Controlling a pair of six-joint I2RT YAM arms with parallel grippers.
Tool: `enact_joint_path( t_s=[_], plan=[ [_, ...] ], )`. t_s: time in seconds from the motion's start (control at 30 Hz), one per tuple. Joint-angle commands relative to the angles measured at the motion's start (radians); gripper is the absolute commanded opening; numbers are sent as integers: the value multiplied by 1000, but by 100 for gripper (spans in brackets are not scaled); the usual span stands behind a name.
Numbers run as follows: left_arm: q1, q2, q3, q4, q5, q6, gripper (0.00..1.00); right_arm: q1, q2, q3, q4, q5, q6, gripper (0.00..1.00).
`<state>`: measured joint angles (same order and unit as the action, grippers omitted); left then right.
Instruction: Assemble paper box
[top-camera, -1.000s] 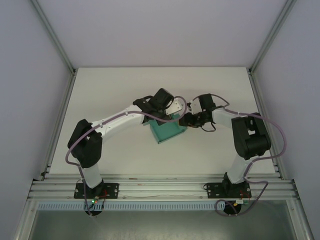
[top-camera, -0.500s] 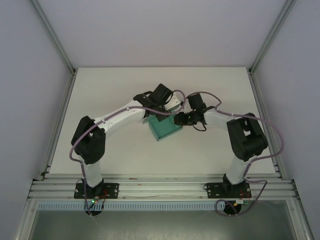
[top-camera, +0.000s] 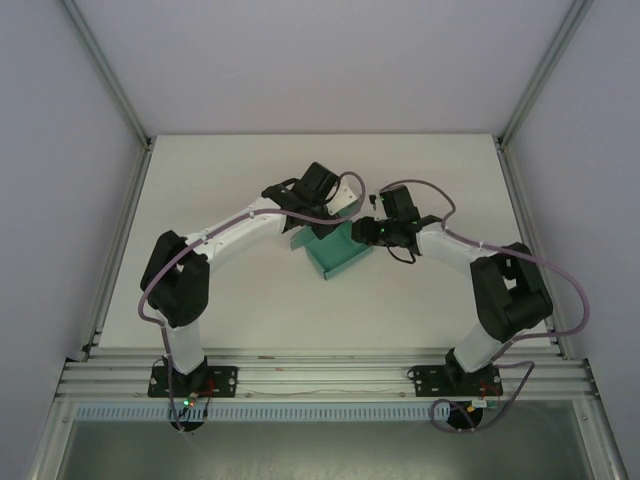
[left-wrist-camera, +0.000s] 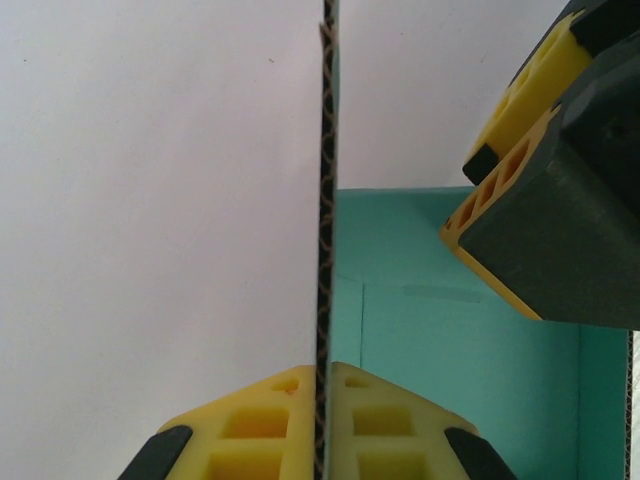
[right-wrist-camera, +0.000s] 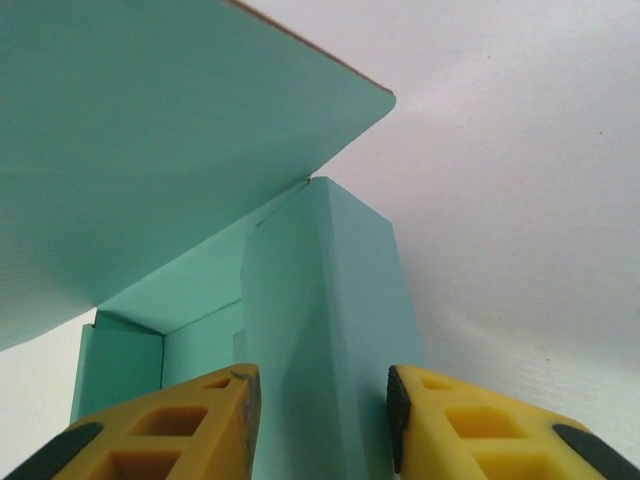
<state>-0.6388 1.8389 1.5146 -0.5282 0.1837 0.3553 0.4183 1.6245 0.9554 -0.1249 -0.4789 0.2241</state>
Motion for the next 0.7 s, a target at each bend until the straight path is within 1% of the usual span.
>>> enact_joint_path(
  t_s=[0.0,0.1,0.2,0.37,0.4,0.43,0.47,0.5,0.6,0.67],
  plan=[
    [-2,-15,-16,2,56,-34,0,3,29,14,-29,-35,-41,39],
    [-2,-15,-7,6,64,-40,0,3,83,29,-60,-33,-83,37],
    [-2,-13,-1,8,64,-44,0,5,115,27,-72,6,-123,35],
    [-2,-15,-2,15,81,-52,0,16,160,39,-105,162,-154,25],
    [-3,-15,-2,16,79,-53,0,19,167,44,-116,179,-169,25],
    [-2,-15,-1,17,80,-53,0,23,173,52,-125,206,-177,22],
    [-1,-14,-1,15,80,-54,0,29,183,55,-137,237,-182,16],
    [-2,-15,2,16,81,-59,0,33,190,61,-147,255,-180,14],
    [-1,-21,1,25,78,-67,0,47,224,85,-180,292,-169,14],
    [3,-23,9,28,70,-74,0,76,244,91,-198,371,-155,14]
  ],
)
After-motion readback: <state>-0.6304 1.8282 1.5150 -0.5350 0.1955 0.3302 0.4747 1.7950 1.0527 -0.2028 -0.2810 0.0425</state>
